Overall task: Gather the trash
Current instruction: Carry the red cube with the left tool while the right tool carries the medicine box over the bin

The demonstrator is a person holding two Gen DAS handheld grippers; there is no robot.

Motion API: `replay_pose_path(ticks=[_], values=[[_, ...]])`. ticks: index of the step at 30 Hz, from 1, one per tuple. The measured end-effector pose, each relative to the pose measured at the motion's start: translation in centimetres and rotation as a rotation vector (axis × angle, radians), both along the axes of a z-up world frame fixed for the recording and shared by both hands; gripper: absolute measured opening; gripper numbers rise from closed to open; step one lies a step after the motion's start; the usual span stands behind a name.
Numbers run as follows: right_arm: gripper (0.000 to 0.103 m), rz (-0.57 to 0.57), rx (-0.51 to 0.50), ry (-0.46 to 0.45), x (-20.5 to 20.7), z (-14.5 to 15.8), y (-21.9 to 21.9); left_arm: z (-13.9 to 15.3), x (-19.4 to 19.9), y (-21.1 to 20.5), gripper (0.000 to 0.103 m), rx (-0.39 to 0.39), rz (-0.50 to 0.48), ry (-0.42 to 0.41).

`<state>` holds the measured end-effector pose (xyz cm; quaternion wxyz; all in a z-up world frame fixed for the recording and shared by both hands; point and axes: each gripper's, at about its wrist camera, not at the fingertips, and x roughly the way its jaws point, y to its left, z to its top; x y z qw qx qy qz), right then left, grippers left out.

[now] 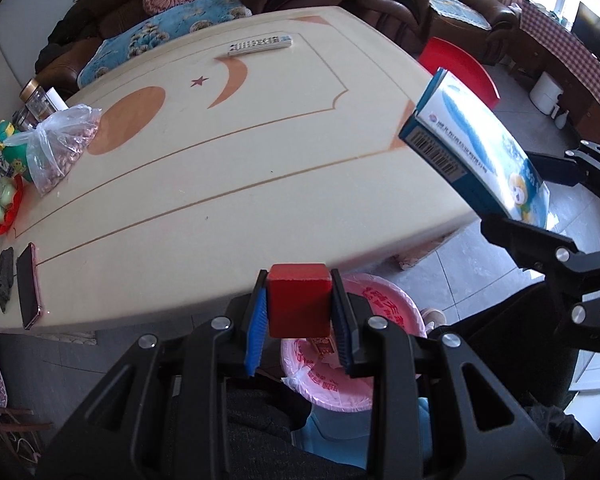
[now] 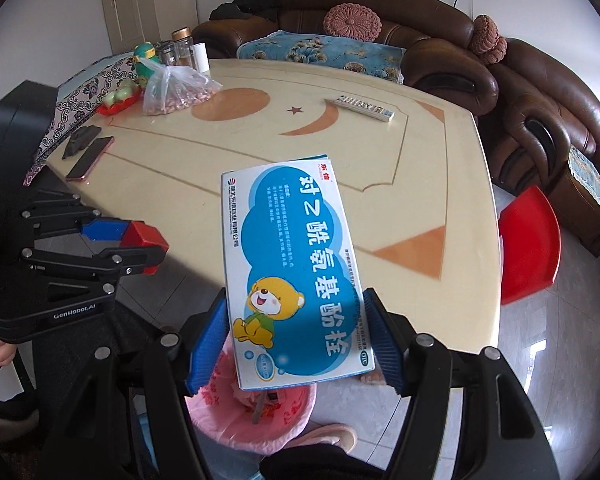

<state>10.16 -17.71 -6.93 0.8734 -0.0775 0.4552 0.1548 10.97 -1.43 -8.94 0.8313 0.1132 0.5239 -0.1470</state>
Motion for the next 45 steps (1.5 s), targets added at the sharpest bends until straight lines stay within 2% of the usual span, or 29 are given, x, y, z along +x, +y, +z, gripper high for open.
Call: replay_pose_path(ticks=[10,19,28,35,45], values=[[0.063,-0.004,-0.015,0.013,-4.7,-1.3,0.7,-2.1,-4.5,-0.1,0.029,-0.025,-0.048,0.047],[0.063,0.004,-0.01,0.074,-6.4,-4.5,1.2,-5.6,-5.7,0.1,0.029,-0.072,-0.07,0.135],[0.063,0.005,-0.021,0.19,-6.2,-9.7,1.3,-10.6,-5.9,-0.5,0.029,-0.048,-0.087,0.22],[0.063,0.014,-0.04,0.289,-5.4,-14.4,1.8,-16.1,-5.4,-1.1,0.029,-0.032,-0.09,0.34],[0.064,-0.036,-0.015,0.438,-2.3,-22.0,1.7,-22.9,-3.3,-0.7,0.029,-0.019,-0.028,0.484]])
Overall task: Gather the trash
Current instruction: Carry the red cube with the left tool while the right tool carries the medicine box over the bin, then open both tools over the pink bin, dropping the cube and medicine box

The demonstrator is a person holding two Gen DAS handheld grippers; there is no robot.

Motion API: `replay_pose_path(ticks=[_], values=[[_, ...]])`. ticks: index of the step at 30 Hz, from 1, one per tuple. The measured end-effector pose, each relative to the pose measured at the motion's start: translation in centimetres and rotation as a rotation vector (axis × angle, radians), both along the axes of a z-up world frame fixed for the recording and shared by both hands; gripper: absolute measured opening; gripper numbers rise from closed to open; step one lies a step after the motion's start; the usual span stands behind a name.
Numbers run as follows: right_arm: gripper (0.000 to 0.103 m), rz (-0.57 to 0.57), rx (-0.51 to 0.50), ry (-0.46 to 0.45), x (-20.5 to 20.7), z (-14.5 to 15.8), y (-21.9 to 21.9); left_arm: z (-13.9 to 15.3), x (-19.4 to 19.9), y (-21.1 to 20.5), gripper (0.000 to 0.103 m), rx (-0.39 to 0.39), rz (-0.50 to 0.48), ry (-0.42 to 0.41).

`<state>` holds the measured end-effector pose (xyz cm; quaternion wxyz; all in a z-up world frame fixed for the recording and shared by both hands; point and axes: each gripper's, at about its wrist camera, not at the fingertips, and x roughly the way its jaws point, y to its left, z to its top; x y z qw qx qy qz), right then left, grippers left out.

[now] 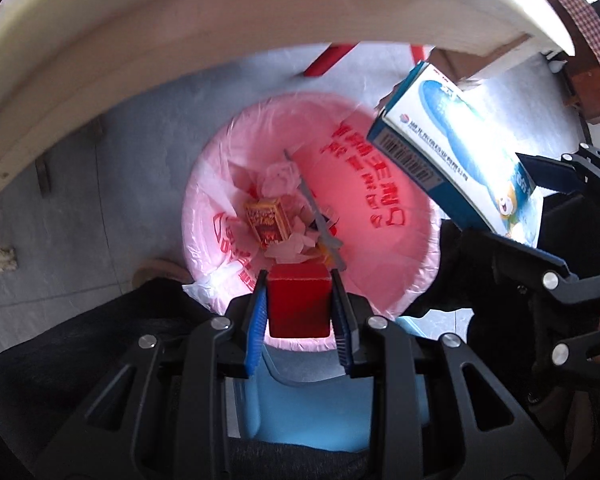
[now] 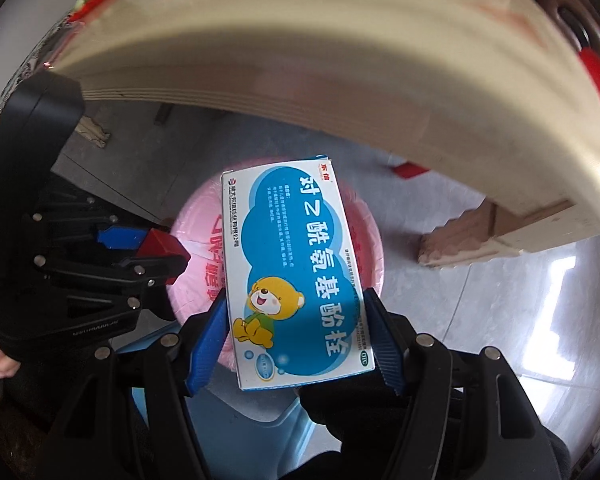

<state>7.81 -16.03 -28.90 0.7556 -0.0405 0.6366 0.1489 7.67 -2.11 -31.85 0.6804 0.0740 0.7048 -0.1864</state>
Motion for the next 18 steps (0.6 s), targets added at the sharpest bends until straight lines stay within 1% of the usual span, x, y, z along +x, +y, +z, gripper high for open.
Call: replay_pose_path(ticks=[4,9,12,15,18], values=[[0.064,-0.021,0.0,0.053,0.5,-3.4,0.2,-2.7,0.6,0.1,0.029,0.009,0.031,0.064],[0.064,-0.062,0.022,0.118,1.3,-7.3,0.2,-5.0,1.2,-0.4,0.029,0.025,0.036,0.111],[0.064,-0.085,0.025,0.154,1.5,-9.1,0.0,-6.1,1.9,-0.4,0.029,0.035,0.051,0.131],[0.064,-0.103,0.03,0.187,1.9,-9.5,-0.1,-7.2,2.3,-0.3,0.029,0.033,0.072,0.166],[0.064,-0.102,0.008,0.201,2.3,-9.9,0.0,-8.1,2.6,-0.4,0.029,0.039,0.079,0.187]])
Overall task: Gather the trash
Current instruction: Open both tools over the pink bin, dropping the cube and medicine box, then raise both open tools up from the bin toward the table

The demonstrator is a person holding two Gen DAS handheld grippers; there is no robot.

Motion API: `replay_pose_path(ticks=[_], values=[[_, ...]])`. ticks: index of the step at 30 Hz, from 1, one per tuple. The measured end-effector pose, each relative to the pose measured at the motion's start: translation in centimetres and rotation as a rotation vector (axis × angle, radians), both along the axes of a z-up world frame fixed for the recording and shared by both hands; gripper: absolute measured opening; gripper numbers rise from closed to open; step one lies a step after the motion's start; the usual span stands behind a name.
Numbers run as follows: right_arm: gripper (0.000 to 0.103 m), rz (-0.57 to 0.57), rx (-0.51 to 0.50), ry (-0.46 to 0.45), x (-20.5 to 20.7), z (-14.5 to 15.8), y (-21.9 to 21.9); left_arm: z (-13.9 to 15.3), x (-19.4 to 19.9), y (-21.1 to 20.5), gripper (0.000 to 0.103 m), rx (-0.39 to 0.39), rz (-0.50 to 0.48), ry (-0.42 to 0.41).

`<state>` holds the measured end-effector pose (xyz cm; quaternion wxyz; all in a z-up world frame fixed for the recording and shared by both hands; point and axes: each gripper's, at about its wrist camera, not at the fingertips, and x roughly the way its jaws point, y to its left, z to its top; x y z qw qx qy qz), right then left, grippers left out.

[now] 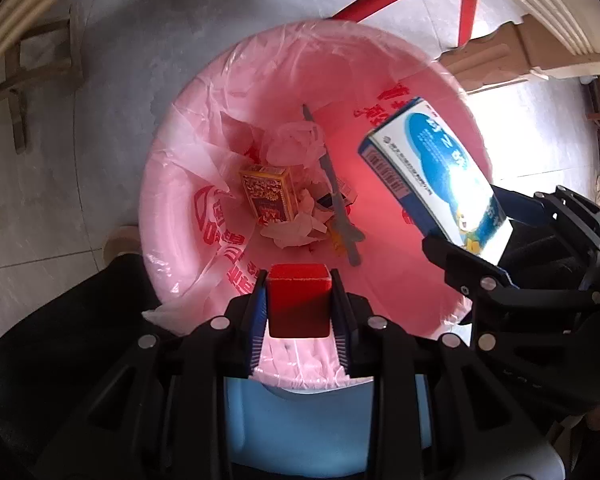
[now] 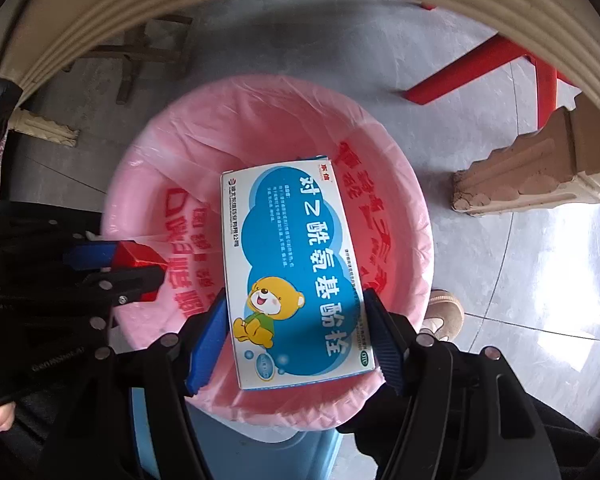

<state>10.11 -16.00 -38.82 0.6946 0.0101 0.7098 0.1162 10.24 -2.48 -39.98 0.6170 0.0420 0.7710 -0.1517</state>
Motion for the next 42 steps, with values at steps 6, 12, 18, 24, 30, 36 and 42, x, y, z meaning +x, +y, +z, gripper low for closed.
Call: replay_pose_path(ticks=[6,12,18,24,30,36,42], values=[[0.064,0.014,-0.007,0.041,0.2,-1.1,0.4,-1.9,0.9,-0.3,0.029,0.017,0.019,0.041],[0.064,0.036,-0.026,0.046,0.3,-1.9,0.7,-2.3,1.0,-0.7,0.029,0.032,0.01,0.04],[0.066,0.052,-0.022,0.064,0.4,-2.7,1.3,-1.7,1.1,-1.0,0.053,0.051,0.004,0.013],[0.066,0.048,-0.024,0.068,0.6,-2.9,1.4,-1.6,0.9,-1.3,0.056,0.069,-0.009,0.014],[0.066,0.044,-0.031,0.063,0.5,-2.7,0.7,-1.6,1.0,-1.1,0.06,0.089,-0.015,0.005],[0.066,0.047,-0.056,0.047,-0.3,-1.6,0.7,0.0,0.4,-1.4,0.063,0.122,-0.042,-0.037],[0.066,-0.006,-0.065,-0.03,-1.0,2.2,-0.6,4.7,-0.7,-1.1,0.066,0.118,-0.01,-0.15]])
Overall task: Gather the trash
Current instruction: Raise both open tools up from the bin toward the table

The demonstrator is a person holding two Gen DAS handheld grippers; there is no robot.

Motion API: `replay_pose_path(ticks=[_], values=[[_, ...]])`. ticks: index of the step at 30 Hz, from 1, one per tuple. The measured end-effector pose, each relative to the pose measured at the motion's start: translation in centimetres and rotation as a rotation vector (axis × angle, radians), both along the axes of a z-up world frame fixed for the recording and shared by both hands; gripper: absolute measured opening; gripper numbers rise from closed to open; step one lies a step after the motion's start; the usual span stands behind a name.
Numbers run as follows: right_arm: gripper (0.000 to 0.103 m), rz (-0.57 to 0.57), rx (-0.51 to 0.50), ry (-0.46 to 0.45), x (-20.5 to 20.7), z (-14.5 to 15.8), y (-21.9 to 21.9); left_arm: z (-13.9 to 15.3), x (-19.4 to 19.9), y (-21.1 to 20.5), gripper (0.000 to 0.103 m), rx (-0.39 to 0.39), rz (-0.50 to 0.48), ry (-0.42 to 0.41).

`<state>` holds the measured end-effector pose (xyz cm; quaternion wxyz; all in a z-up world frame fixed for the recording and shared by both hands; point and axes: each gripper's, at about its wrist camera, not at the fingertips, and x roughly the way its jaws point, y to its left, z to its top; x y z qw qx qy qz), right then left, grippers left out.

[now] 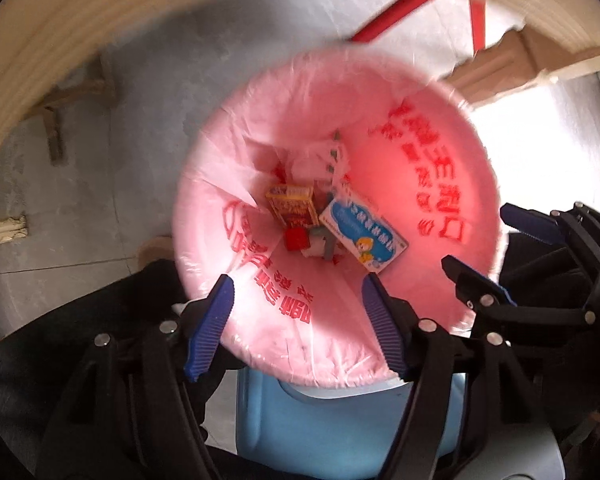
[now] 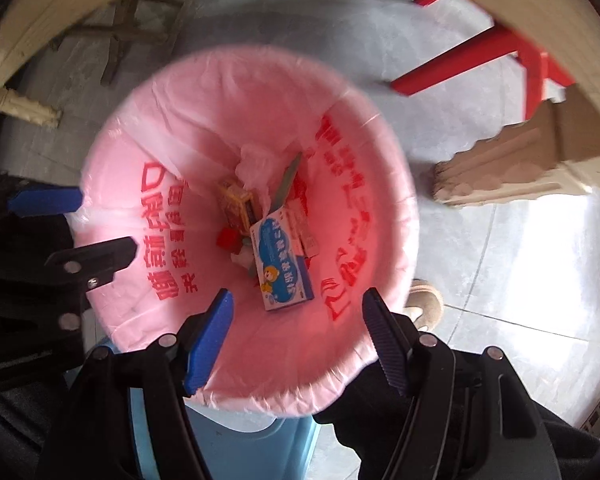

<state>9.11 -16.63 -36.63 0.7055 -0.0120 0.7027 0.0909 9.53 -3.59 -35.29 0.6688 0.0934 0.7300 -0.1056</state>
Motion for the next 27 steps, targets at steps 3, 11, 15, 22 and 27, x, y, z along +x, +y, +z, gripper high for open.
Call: replay_pose_path(ticks=[3,11,15,22,27], values=[[0.066,-0.048,0.007,-0.069,-0.1,2.9,-1.4,3.9,-0.5,-0.1,0.067,0.011,0.032,-0.127],[0.066,-0.166,-0.043,-0.416,-2.5,15.9,-4.9,15.9,-2.9,-2.1,0.074,-0.015,0.06,-0.444],[0.066,-0.212,-0.071,-0.605,-4.5,22.8,-5.9,23.0,-5.3,-3.3,0.081,-0.012,0.048,-0.652],[0.086,-0.279,-0.118,-0.924,-9.1,33.9,-6.3,31.1,-8.6,-3.2,0.087,-0.084,0.11,-0.835],[0.086,-0.317,-0.137,-1.05,-11.8,38.7,-6.1,34.8,-10.8,-2.9,0.088,-0.09,0.149,-0.938]])
